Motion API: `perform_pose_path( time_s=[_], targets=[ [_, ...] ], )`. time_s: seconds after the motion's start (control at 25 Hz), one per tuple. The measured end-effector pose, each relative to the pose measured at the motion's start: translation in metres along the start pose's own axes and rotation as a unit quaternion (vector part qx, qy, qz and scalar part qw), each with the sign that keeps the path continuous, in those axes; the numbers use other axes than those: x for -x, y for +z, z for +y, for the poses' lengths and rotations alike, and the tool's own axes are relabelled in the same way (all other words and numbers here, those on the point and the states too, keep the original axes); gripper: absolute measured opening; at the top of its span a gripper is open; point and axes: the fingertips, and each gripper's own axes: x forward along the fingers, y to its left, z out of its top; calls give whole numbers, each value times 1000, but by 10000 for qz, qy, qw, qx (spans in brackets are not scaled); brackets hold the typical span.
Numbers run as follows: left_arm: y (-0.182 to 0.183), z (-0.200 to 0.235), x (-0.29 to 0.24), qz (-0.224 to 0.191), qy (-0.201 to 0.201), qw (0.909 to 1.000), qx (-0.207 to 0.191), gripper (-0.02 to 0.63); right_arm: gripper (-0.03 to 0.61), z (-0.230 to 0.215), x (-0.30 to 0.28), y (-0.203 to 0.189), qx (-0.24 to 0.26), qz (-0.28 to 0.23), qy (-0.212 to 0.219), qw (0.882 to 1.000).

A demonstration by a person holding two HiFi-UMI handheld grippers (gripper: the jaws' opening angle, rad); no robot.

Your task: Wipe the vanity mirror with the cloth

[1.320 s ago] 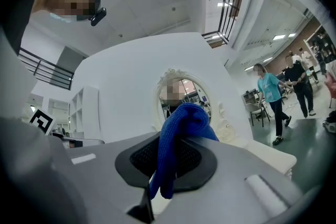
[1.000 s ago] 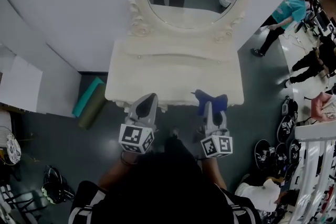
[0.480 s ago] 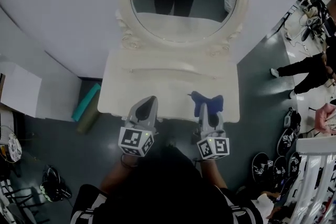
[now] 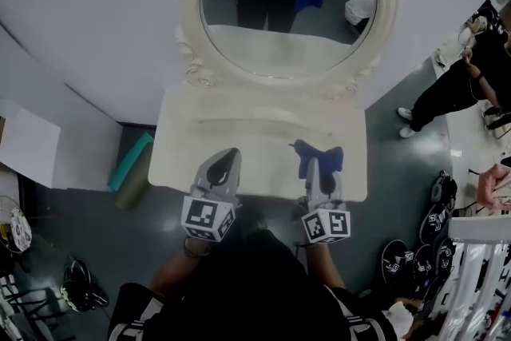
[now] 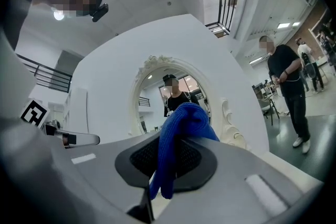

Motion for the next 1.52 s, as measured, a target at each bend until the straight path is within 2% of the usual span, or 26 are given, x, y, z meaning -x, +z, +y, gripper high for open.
perform_pose_path(
  time_s=[0.28,0.48,0.96,1.32,1.52],
  targets=[
    [22,32,-32,-23,-520,9985,-141,9,37,21,-41,4,-40,-169,-302,9994],
    [29,46,-54,7,-708,9975,-88,9,37,19,-64,8,-127,-228,-458,9986],
    [45,52,-115,-113,-456,9989,42,9,37,-26,-124,10,-209,-98,-393,9990],
    [43,53,-157,-106,-345,9993,85,9,37,-70,-172,14,-243,-203,-479,9983],
    [50,51,-181,-107,-383,9992,-24,9,37,-93,-203,18,-327,-285,-578,9974]
  ],
)
